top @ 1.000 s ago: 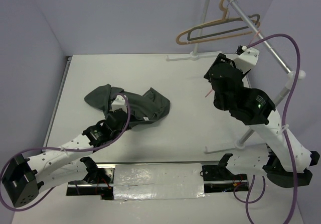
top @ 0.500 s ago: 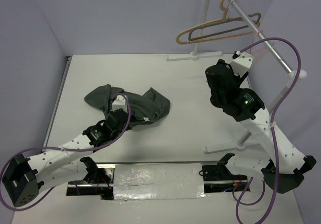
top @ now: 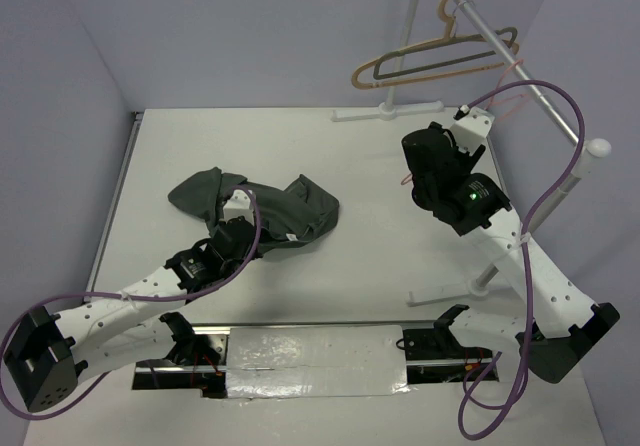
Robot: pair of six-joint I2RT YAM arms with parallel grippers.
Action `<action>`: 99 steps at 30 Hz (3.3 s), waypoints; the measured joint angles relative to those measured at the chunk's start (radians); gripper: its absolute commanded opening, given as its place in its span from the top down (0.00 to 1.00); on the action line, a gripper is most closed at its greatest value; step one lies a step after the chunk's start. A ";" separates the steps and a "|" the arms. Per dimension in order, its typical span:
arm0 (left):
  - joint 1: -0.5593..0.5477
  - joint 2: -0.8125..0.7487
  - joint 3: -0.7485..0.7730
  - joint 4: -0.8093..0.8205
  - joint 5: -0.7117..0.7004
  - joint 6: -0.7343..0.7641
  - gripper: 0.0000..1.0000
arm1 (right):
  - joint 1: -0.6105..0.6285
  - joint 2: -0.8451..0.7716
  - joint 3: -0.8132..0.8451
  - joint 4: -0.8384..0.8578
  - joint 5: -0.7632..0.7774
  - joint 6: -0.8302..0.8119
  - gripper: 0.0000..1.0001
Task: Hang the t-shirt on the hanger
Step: Pick up the hanger from the clothesline, then place the T-shirt on the hanger.
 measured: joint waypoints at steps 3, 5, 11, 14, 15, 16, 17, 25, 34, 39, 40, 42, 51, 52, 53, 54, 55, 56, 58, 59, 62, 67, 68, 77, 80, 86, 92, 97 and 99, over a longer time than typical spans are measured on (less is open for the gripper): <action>0.000 0.000 0.000 0.000 0.000 0.000 1.00 | -0.015 0.000 -0.015 0.018 -0.009 -0.005 0.39; 0.000 0.000 0.000 0.000 0.000 0.000 1.00 | -0.021 0.001 -0.019 0.028 -0.010 -0.009 0.42; 0.000 0.000 0.000 0.000 0.000 0.000 1.00 | -0.026 0.008 -0.019 0.046 -0.013 -0.015 0.72; 0.000 0.000 0.000 0.000 0.000 0.000 1.00 | -0.027 0.008 -0.019 0.047 -0.024 -0.023 0.86; 0.000 0.000 0.000 0.000 0.000 0.000 1.00 | -0.027 0.008 -0.019 0.045 -0.028 -0.026 0.89; 0.000 0.000 0.000 0.000 0.000 0.000 1.00 | -0.027 0.008 -0.018 0.046 -0.028 -0.026 0.91; 0.000 0.000 0.000 0.000 0.000 0.000 1.00 | -0.028 0.008 -0.015 0.043 -0.029 -0.024 0.96; 0.000 0.000 0.000 0.000 0.000 0.000 1.00 | -0.032 0.015 0.060 0.019 -0.064 -0.066 1.00; 0.000 0.000 0.000 0.000 0.000 0.000 1.00 | -0.032 -0.044 0.080 0.019 -0.189 -0.179 1.00; 0.000 0.000 0.000 0.000 -0.001 0.000 1.00 | -0.031 -0.122 0.044 0.035 -0.327 -0.259 1.00; 0.000 0.000 0.000 0.000 -0.001 0.000 1.00 | -0.029 -0.139 0.030 0.039 -0.352 -0.273 1.00; 0.000 0.000 0.000 0.000 0.000 0.000 1.00 | -0.023 -0.180 -0.007 0.053 -0.412 -0.303 1.00; 0.000 0.003 0.000 -0.006 -0.037 -0.013 1.00 | -0.019 -0.333 -0.208 0.117 -0.731 -0.356 1.00; 0.000 0.009 0.000 -0.010 -0.048 -0.014 1.00 | -0.018 -0.347 -0.241 0.136 -0.793 -0.359 1.00; 0.000 0.016 0.000 -0.013 -0.060 -0.015 1.00 | -0.018 -0.360 -0.277 0.142 -0.819 -0.360 1.00; 0.000 0.024 0.001 -0.018 -0.069 -0.016 1.00 | -0.014 -0.373 -0.313 0.150 -0.864 -0.362 1.00; 0.000 0.034 0.003 -0.024 -0.080 -0.018 1.00 | -0.010 -0.385 -0.351 0.155 -0.909 -0.363 1.00; 0.000 0.041 0.004 -0.029 -0.089 -0.021 1.00 | -0.007 -0.397 -0.389 0.157 -0.953 -0.366 1.00; 0.000 0.048 0.004 -0.039 -0.106 -0.031 1.00 | 0.004 -0.414 -0.467 0.169 -1.043 -0.373 1.00; 0.000 0.048 0.004 -0.043 -0.115 -0.035 1.00 | 0.009 -0.422 -0.504 0.177 -1.089 -0.376 1.00; 0.010 0.042 0.004 -0.049 -0.129 -0.039 1.00 | 0.037 -0.442 -0.572 0.196 -1.199 -0.376 1.00; 0.042 -0.002 0.010 -0.040 -0.120 -0.008 1.00 | 0.165 -0.423 -0.585 0.260 -1.256 -0.377 1.00; 0.049 -0.008 0.014 -0.035 -0.117 0.002 1.00 | 0.195 -0.414 -0.589 0.281 -1.256 -0.377 1.00; 0.130 -0.050 0.058 -0.010 -0.100 0.087 1.00 | 0.365 -0.351 -0.623 0.352 -1.236 -0.380 1.00; 0.131 -0.050 0.058 -0.017 -0.106 0.097 1.00 | 0.401 -0.355 -0.623 0.351 -1.203 -0.380 1.00; 0.171 -0.050 0.058 -0.021 -0.110 0.098 1.00 | 0.453 -0.428 -0.629 0.348 -1.133 -0.363 1.00; 0.210 -0.050 0.058 -0.026 -0.110 0.098 1.00 | 0.477 -0.443 -0.629 0.327 -1.073 -0.336 1.00; 0.230 -0.050 0.058 -0.024 -0.109 0.098 1.00 | 0.509 -0.426 -0.631 0.299 -1.043 -0.322 1.00; 0.232 -0.050 0.058 -0.024 -0.109 0.098 1.00 | 0.530 -0.425 -0.631 0.298 -1.038 -0.322 1.00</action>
